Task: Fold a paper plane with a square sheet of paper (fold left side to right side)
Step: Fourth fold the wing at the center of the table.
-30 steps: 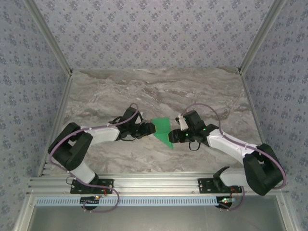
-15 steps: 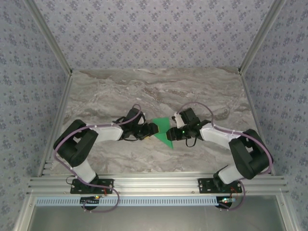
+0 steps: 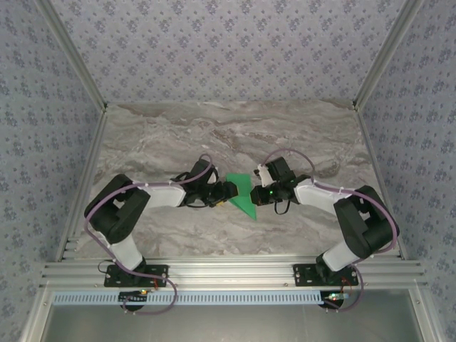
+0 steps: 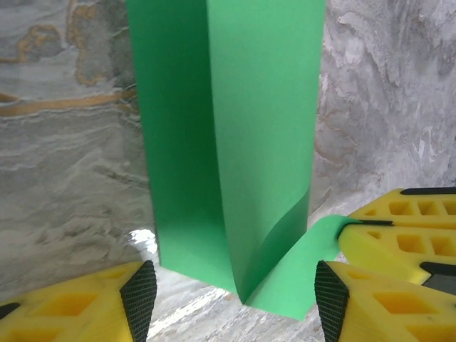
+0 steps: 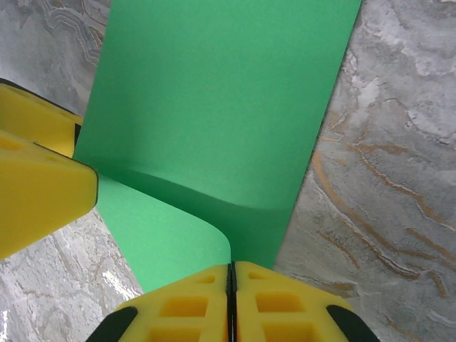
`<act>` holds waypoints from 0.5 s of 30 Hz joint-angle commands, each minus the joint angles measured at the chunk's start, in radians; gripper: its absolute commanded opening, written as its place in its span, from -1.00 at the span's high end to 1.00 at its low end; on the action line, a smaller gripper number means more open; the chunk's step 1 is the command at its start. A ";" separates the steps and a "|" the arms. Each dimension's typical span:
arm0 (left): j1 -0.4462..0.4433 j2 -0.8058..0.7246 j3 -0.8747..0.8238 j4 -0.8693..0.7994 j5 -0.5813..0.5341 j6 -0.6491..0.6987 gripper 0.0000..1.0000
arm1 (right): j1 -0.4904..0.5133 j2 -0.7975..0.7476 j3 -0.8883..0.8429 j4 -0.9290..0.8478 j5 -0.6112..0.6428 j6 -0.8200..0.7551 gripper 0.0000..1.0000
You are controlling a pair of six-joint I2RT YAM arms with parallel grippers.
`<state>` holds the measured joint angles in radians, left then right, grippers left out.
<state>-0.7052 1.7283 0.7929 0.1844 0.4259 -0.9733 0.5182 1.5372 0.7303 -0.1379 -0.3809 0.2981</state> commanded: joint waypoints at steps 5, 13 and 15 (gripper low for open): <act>-0.015 0.042 0.056 0.059 0.040 -0.028 -0.08 | -0.007 0.002 0.015 -0.017 0.013 -0.003 0.74; -0.016 0.021 0.065 0.065 0.039 -0.047 0.14 | -0.013 -0.123 -0.013 -0.051 0.114 -0.003 0.26; -0.017 0.013 0.065 0.065 0.037 -0.054 0.14 | -0.010 -0.186 -0.037 -0.056 0.144 -0.010 0.14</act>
<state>-0.7158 1.7630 0.8314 0.2325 0.4500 -1.0157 0.5106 1.4406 0.7166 -0.1612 -0.3038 0.2935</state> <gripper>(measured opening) 0.432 0.417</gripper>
